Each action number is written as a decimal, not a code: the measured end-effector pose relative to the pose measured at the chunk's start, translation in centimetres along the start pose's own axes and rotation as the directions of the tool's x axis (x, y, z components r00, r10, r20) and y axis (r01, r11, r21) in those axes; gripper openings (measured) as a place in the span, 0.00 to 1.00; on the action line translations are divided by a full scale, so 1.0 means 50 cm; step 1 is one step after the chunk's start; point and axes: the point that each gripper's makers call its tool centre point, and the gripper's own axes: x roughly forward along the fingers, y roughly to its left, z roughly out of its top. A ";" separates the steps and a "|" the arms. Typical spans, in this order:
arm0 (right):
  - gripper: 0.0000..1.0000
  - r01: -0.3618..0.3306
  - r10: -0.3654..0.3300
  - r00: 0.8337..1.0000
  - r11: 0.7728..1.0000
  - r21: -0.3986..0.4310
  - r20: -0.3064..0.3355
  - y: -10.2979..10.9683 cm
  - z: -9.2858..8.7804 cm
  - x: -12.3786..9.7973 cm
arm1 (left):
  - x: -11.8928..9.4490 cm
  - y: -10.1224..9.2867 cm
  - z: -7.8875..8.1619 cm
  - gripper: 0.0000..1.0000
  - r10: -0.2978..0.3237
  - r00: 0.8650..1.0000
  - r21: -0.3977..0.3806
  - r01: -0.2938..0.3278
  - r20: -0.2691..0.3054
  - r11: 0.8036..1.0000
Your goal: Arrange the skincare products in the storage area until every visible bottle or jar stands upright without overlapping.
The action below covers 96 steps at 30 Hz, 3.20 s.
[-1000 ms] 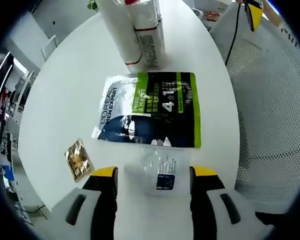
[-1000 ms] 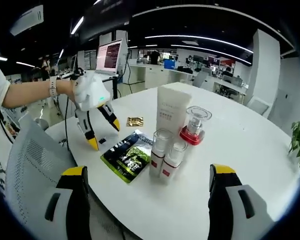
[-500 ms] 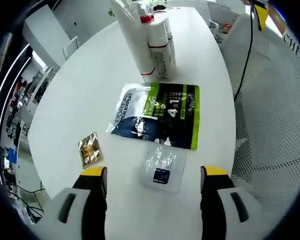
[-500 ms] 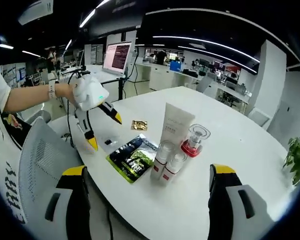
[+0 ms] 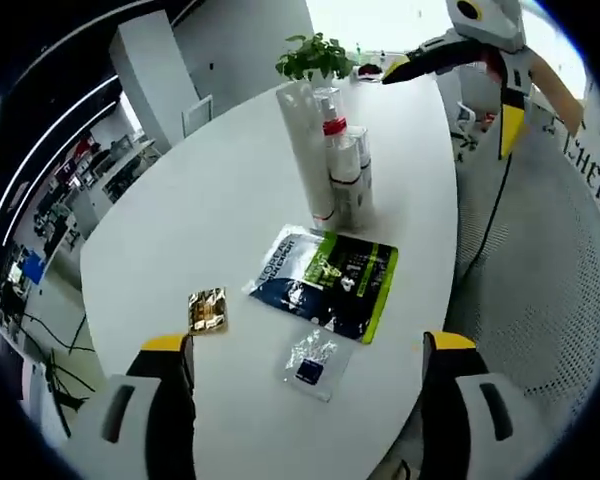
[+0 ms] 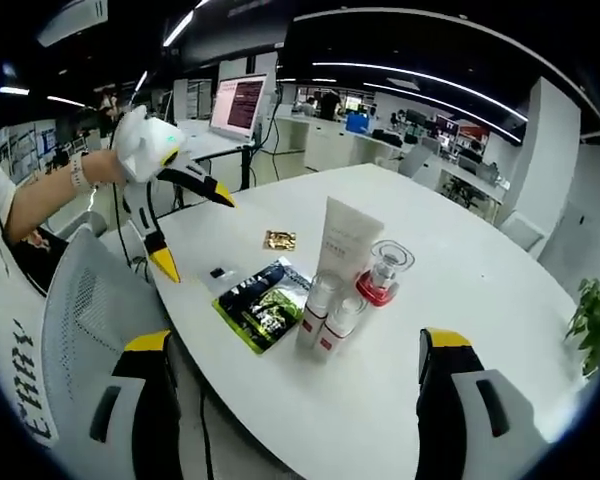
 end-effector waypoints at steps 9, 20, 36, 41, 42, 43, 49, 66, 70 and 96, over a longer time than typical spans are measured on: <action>1.00 0.002 -0.002 1.000 1.000 0.000 -0.005 -0.008 0.001 -0.003 | -0.041 0.009 0.028 0.98 0.058 0.997 -0.048 -0.056 0.049 0.997; 1.00 -0.014 0.014 1.000 1.000 0.013 -0.011 -0.013 0.001 0.000 | -0.062 0.027 0.029 0.99 0.083 0.994 -0.111 -0.074 0.078 0.991; 1.00 -0.009 0.010 1.000 1.000 0.010 -0.026 -0.024 0.000 0.019 | -0.030 0.076 0.008 0.98 0.062 0.997 -0.129 -0.056 0.045 0.990; 1.00 0.010 -0.009 1.000 0.999 0.030 -0.021 -0.034 -0.001 0.014 | -0.007 0.092 -0.004 0.96 0.051 0.999 -0.130 -0.051 -0.003 0.990; 1.00 0.010 -0.010 1.000 1.000 0.030 -0.022 -0.035 -0.002 0.014 | -0.005 0.098 -0.006 0.95 0.051 0.999 -0.127 -0.051 -0.008 0.991; 1.00 0.014 -0.013 1.000 1.000 0.028 -0.023 -0.036 -0.004 0.014 | -0.001 0.103 -0.005 0.94 0.050 0.999 -0.119 -0.051 -0.012 0.992; 1.00 0.008 -0.007 0.999 1.000 0.030 -0.038 -0.035 -0.016 0.019 | 0.026 0.125 -0.001 0.92 0.035 0.999 -0.112 -0.038 -0.031 0.993; 1.00 0.036 -0.032 0.997 0.997 0.072 -0.067 -0.047 -0.034 0.022 | 0.121 0.187 -0.003 0.76 -0.030 0.994 -0.110 0.018 -0.104 0.994; 1.00 0.037 -0.032 0.997 0.996 0.079 -0.069 -0.047 -0.037 0.026 | 0.142 0.194 -0.012 0.73 -0.061 0.991 -0.122 0.046 -0.118 0.991; 1.00 0.038 -0.023 0.995 0.988 0.150 -0.100 -0.037 -0.074 0.036 | 0.242 0.225 -0.052 0.62 -0.112 0.968 -0.174 0.073 -0.225 0.982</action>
